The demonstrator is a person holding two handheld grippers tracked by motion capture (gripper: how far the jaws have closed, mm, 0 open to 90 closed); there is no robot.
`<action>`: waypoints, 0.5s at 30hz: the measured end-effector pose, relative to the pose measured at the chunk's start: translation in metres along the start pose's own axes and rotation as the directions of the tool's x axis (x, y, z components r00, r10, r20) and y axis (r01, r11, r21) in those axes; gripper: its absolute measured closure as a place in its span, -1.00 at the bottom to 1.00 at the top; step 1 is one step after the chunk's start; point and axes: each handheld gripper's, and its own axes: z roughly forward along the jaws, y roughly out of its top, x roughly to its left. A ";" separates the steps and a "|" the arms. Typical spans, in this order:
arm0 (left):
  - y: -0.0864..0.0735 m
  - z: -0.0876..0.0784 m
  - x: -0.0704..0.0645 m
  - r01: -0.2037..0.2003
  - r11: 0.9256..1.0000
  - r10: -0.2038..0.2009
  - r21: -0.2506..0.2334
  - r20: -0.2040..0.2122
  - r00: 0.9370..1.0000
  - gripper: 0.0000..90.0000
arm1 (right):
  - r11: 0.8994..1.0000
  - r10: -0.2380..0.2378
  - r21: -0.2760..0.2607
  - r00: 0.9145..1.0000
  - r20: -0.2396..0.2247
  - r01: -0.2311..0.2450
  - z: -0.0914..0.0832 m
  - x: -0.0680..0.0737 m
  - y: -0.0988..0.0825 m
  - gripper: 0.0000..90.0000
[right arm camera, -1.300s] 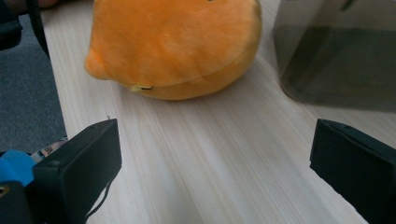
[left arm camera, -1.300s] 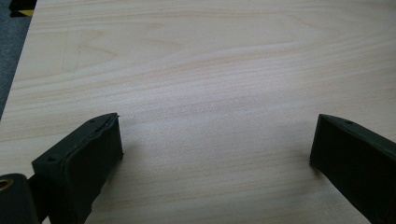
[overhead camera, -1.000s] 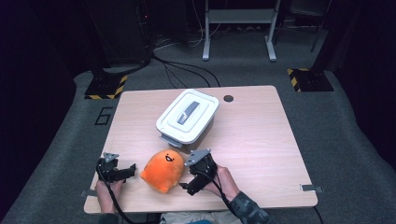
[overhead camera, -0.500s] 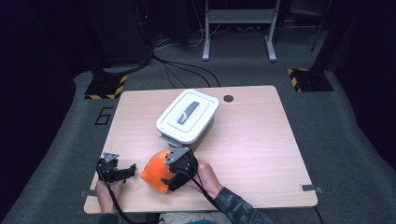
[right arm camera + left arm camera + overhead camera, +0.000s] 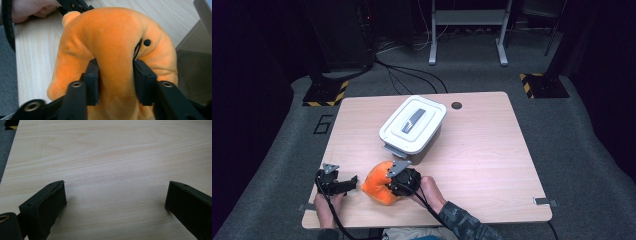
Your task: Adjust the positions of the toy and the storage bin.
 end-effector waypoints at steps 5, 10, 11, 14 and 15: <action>0.000 0.000 0.000 0.003 1.000 -0.003 0.003 0.001 1.000 -0.94 | 0.999 0.013 -0.040 1.000 -0.014 -0.013 -0.005 0.000 -0.004 0.53; 0.000 0.000 0.000 0.003 1.000 -0.003 0.003 0.000 1.000 -0.94 | 0.997 0.010 -0.070 1.000 -0.015 -0.012 -0.014 -0.001 -0.004 0.56; 0.000 0.000 0.000 0.003 1.000 -0.003 0.002 0.000 1.000 -0.94 | 0.997 0.016 -0.075 1.000 -0.015 -0.017 -0.016 -0.001 -0.004 0.56; 0.000 0.000 0.000 0.002 1.000 -0.002 0.005 0.000 1.000 -0.94 | 0.996 0.022 -0.089 0.999 -0.028 -0.024 -0.022 -0.001 -0.005 0.56; 0.000 0.000 0.000 0.002 1.000 -0.002 0.005 0.000 1.000 -0.94 | 0.996 0.022 -0.089 0.999 -0.028 -0.024 -0.022 -0.001 -0.005 0.56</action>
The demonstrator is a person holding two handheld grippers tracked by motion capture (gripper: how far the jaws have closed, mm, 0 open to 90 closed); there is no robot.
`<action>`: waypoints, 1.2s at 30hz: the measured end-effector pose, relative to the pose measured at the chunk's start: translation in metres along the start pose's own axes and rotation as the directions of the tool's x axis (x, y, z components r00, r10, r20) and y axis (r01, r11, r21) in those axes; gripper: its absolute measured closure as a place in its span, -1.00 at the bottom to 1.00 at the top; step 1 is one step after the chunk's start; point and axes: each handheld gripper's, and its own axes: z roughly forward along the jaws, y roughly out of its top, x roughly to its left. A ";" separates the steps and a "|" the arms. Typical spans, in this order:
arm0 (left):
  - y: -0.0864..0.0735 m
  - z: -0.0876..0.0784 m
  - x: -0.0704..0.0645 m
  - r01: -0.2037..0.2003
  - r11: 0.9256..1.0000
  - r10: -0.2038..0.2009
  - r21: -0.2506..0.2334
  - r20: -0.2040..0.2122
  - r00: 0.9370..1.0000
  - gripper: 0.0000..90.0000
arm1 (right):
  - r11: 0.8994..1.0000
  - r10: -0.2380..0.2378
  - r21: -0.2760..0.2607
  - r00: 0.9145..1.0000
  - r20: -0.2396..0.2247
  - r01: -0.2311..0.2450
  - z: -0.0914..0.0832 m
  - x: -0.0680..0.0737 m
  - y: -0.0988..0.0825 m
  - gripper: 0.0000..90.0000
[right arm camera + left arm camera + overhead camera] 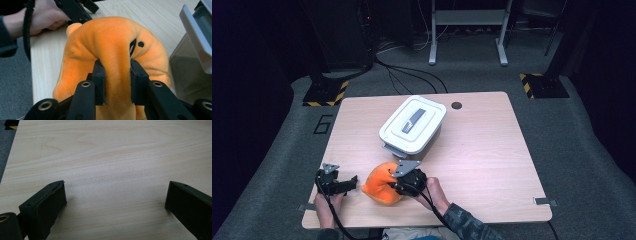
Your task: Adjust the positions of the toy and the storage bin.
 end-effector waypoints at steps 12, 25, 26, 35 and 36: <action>0.000 0.000 0.000 0.000 1.000 0.000 -0.001 0.000 1.000 -0.94 | 1.000 -0.004 0.003 1.000 -0.008 0.004 -0.022 0.005 -0.008 0.55; 0.000 0.000 0.000 0.000 1.000 0.000 -0.001 0.000 1.000 -0.94 | 1.000 0.013 0.017 1.000 0.023 -0.013 -0.047 0.006 -0.030 0.54; 0.000 0.000 0.000 -0.002 1.000 0.002 -0.003 -0.001 1.000 -0.94 | 1.000 0.017 0.018 0.999 0.027 -0.018 -0.049 0.005 -0.031 0.54; 0.000 0.000 0.000 0.000 1.000 0.000 -0.001 0.000 1.000 -0.94 | 0.999 0.030 0.015 0.996 0.081 -0.032 -0.068 -0.005 -0.042 0.54; 0.000 0.000 0.000 -0.002 1.000 0.002 -0.003 -0.001 1.000 -0.94 | 0.999 0.039 0.017 0.995 0.092 -0.040 -0.072 -0.007 -0.045 0.54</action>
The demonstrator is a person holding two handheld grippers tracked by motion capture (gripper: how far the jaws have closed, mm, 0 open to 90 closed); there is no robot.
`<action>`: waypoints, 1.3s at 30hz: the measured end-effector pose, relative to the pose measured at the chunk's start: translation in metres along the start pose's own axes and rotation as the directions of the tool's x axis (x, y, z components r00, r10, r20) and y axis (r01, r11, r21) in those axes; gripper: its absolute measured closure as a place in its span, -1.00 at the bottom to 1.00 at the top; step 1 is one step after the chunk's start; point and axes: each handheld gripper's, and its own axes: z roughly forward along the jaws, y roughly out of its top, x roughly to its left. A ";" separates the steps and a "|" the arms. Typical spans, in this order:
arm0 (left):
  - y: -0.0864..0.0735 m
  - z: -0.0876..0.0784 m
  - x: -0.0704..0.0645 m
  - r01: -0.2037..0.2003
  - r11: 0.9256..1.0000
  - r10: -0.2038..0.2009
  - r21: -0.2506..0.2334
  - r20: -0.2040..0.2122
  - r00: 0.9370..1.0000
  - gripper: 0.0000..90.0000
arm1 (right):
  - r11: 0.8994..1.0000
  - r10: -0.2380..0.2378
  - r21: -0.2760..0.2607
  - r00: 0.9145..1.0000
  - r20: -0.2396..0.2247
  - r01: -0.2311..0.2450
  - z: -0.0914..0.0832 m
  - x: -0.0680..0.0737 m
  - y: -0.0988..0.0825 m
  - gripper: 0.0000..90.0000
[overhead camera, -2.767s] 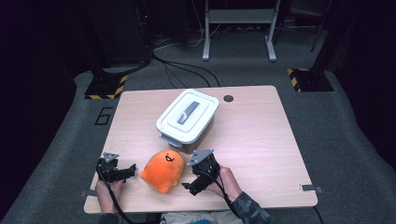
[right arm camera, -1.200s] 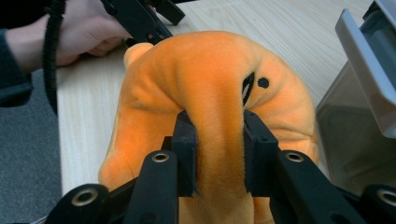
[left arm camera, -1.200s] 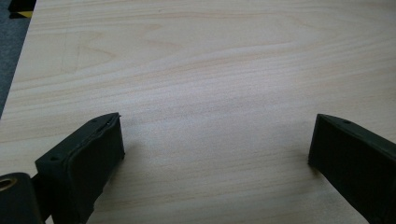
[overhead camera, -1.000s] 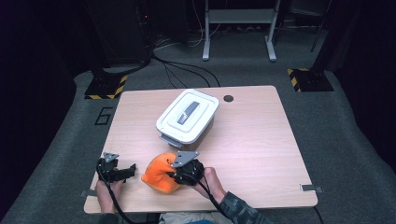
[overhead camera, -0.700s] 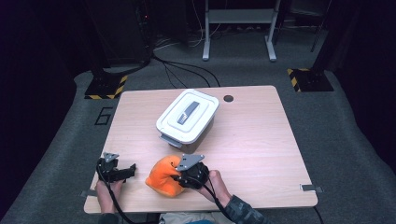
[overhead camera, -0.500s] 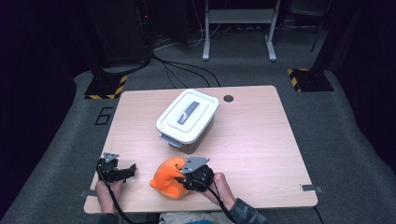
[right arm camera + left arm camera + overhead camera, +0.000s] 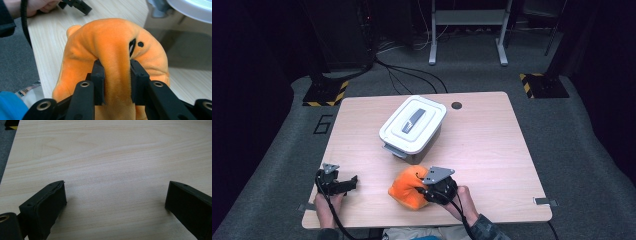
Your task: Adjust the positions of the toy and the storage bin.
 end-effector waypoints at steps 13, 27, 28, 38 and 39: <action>0.000 0.000 0.000 0.000 1.000 0.000 0.000 0.000 1.000 -0.94 | 0.998 0.055 0.001 0.995 0.084 -0.055 -0.023 -0.022 -0.017 0.53; 0.000 0.000 0.000 0.000 1.000 0.000 0.000 0.000 1.000 -0.94 | 0.993 0.115 0.013 0.970 0.216 -0.120 -0.051 -0.052 -0.041 0.53; 0.000 0.000 0.000 0.002 1.000 -0.002 0.003 0.000 1.000 -0.94 | 0.993 0.113 0.016 0.966 0.234 -0.120 -0.053 -0.055 -0.043 0.53; 0.000 0.000 0.000 0.000 1.000 0.000 0.000 -0.001 1.000 -0.94 | 0.986 0.149 0.014 0.927 0.344 -0.164 -0.072 -0.082 -0.058 0.53; 0.000 0.000 0.000 0.000 1.000 0.000 0.000 -0.001 1.000 -0.94 | 0.987 0.148 0.012 0.924 0.352 -0.162 -0.073 -0.085 -0.058 0.53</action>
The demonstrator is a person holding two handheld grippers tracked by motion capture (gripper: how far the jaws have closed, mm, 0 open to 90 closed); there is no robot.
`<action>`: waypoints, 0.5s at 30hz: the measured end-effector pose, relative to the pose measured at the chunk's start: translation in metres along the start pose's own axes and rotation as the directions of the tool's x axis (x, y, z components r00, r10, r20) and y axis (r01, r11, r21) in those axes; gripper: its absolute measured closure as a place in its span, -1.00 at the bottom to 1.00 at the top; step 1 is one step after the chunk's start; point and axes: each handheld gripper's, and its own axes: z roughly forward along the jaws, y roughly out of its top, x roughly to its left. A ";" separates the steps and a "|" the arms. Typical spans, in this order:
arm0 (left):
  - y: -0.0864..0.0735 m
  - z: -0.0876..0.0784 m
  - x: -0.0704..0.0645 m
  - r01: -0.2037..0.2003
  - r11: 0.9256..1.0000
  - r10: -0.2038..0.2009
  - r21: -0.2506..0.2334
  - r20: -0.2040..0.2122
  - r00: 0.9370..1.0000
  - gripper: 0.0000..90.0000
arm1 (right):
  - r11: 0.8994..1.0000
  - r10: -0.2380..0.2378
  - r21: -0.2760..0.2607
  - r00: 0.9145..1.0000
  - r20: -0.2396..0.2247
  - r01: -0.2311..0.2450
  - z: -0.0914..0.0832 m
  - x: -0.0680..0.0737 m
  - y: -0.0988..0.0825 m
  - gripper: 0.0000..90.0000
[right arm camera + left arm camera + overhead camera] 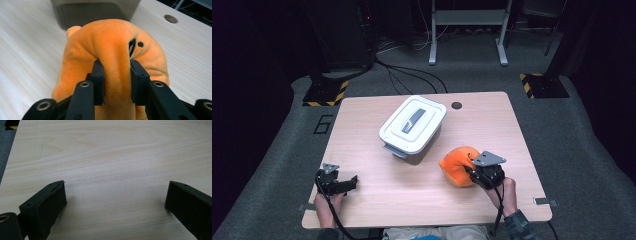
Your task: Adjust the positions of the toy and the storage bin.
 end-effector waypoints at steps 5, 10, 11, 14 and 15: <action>0.000 0.000 0.000 0.000 1.000 0.000 -0.002 -0.001 1.000 -0.94 | 1.000 0.029 0.001 0.999 0.035 -0.029 -0.001 -0.010 -0.003 0.53; 0.000 0.000 0.000 0.001 1.000 -0.001 -0.002 -0.001 1.000 -0.94 | 0.999 0.041 0.003 0.996 0.083 -0.041 -0.004 -0.025 -0.005 0.53; 0.000 0.000 0.000 0.000 1.000 0.000 -0.002 -0.001 1.000 -0.93 | 0.999 0.042 0.002 0.995 0.090 -0.043 -0.005 -0.028 -0.005 0.53; 0.000 0.000 0.000 0.001 1.000 -0.001 -0.005 -0.003 1.000 -0.93 | 0.999 0.045 0.010 0.993 0.113 -0.046 -0.007 -0.036 -0.005 0.53; 0.000 0.000 0.000 0.000 1.000 0.000 -0.002 -0.001 1.000 -0.93 | 0.999 0.048 0.010 0.991 0.122 -0.050 -0.008 -0.039 -0.005 0.53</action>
